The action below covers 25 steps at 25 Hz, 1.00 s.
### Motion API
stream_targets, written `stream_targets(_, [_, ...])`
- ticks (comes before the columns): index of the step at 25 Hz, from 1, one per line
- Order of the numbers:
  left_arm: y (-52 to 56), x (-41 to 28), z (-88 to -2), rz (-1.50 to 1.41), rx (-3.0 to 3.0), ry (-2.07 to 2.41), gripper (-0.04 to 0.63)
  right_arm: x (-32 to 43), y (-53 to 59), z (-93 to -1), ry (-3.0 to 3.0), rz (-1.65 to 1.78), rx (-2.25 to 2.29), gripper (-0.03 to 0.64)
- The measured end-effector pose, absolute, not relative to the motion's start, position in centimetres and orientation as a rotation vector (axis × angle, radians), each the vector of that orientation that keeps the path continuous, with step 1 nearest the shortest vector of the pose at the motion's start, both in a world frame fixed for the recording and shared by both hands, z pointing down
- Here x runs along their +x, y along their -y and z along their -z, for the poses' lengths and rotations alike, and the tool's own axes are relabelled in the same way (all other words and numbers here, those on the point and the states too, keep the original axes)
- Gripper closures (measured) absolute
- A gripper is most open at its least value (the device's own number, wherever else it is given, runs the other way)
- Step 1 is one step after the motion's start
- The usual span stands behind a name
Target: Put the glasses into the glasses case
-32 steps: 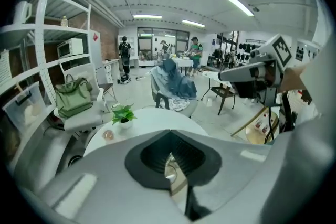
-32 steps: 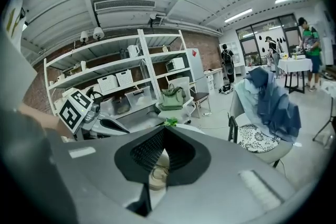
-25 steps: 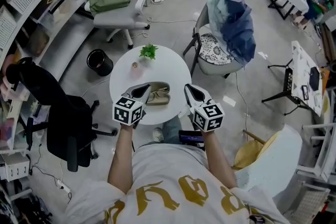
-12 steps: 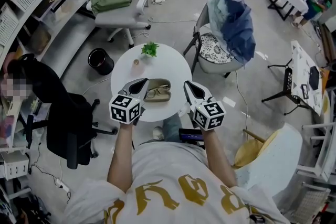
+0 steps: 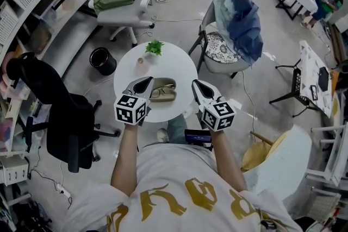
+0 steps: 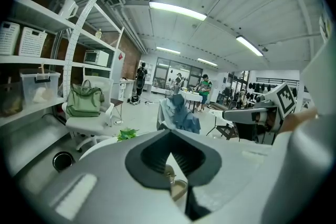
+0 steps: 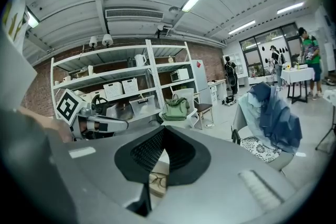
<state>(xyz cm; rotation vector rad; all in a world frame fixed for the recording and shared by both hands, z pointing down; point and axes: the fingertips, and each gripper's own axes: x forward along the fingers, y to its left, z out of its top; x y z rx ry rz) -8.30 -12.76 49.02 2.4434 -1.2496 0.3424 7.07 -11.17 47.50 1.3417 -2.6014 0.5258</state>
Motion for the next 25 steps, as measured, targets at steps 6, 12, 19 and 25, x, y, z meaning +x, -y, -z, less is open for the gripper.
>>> stream_targets(6, [12.5,-8.8,-49.2,-0.341,2.432,1.263,0.595,6.9,11.1,-47.7,2.596,-0.527,1.328,0.591])
stream_targets(12, [12.3,-9.3,-49.5,-0.344,2.424,1.269,0.595,6.4,11.0,-48.0,2.596,-0.535,1.316,0.591])
stream_targets(19, [12.1,-9.5,-49.9,-0.35,2.412,1.265,0.595,6.4,10.8,-48.2,2.589,-0.543,1.316,0.591])
stream_targets(25, [12.1,-9.4,-50.3,-0.358,2.407,1.261,0.595,6.6,10.7,-48.5,2.589,-0.55,1.317,0.591])
